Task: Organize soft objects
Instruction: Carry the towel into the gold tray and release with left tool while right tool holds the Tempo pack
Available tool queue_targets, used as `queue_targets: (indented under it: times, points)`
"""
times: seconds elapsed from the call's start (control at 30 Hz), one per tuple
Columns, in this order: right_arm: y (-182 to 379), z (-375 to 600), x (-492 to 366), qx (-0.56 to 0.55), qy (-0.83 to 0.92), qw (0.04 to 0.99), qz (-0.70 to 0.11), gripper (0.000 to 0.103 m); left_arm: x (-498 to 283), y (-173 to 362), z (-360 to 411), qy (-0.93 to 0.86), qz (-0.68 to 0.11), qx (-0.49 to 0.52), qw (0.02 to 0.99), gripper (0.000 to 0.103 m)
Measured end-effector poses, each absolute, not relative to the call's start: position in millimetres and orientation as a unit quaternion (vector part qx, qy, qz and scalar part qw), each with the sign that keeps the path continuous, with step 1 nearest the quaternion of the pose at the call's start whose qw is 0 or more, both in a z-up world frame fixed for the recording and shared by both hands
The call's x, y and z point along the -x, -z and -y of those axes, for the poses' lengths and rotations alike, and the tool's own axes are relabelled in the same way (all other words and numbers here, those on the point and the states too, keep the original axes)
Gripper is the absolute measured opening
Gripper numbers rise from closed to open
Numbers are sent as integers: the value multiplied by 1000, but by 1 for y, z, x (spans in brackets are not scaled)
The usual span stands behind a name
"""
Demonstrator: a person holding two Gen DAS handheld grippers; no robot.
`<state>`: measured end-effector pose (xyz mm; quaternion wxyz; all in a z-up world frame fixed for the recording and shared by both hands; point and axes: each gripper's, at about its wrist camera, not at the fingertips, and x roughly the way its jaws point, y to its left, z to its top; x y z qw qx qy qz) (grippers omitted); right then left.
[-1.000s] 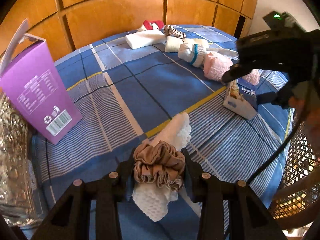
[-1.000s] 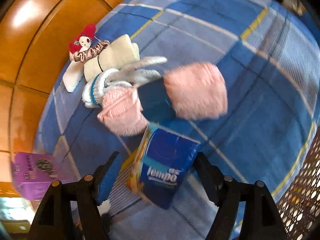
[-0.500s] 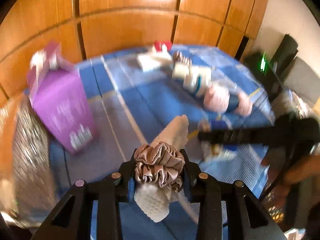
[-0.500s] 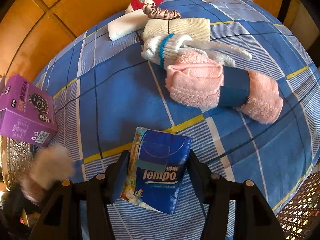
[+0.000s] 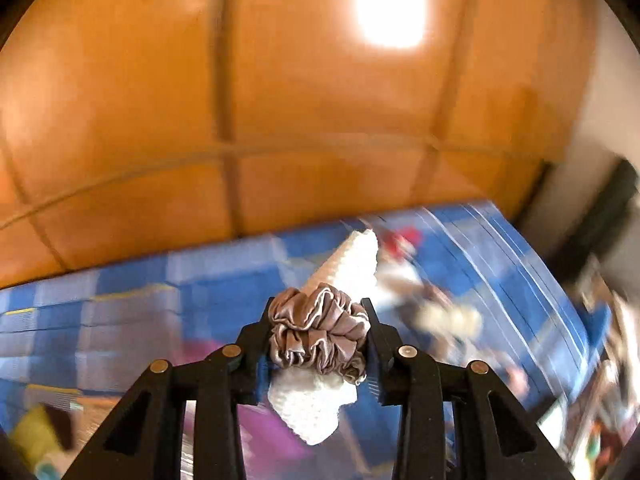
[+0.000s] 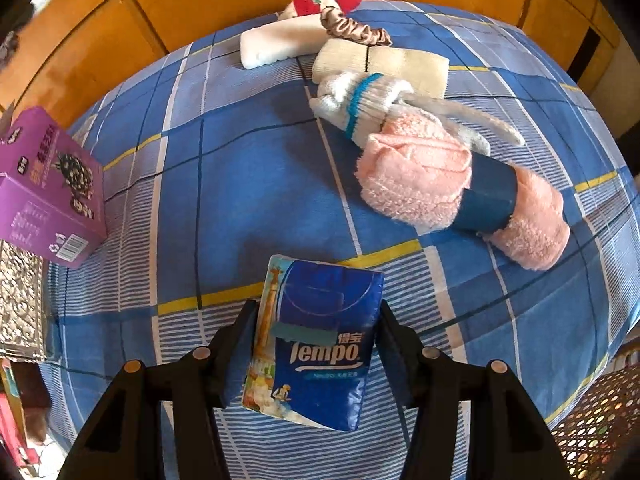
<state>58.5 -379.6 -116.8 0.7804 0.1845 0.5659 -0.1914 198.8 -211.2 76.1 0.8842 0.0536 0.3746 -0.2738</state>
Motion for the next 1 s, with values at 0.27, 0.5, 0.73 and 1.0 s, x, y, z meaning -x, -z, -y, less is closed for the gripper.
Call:
queue_targets:
  times: [0.27, 0.5, 0.73, 1.0]
  points:
    - [119, 367, -64, -147, 189, 785, -571, 57, -234, -78, 61, 142, -363, 3, 921, 37]
    - [119, 345, -62, -108, 183, 792, -572, 56, -172, -41, -65, 70, -371, 50, 925, 38]
    - [121, 320, -66, -82, 183, 797, -570, 55, -81, 7, -145, 14, -384, 110, 917, 39]
    - [115, 304, -60, -66, 186, 801, -566, 55, -31, 58, -184, -44, -407, 118, 905, 42]
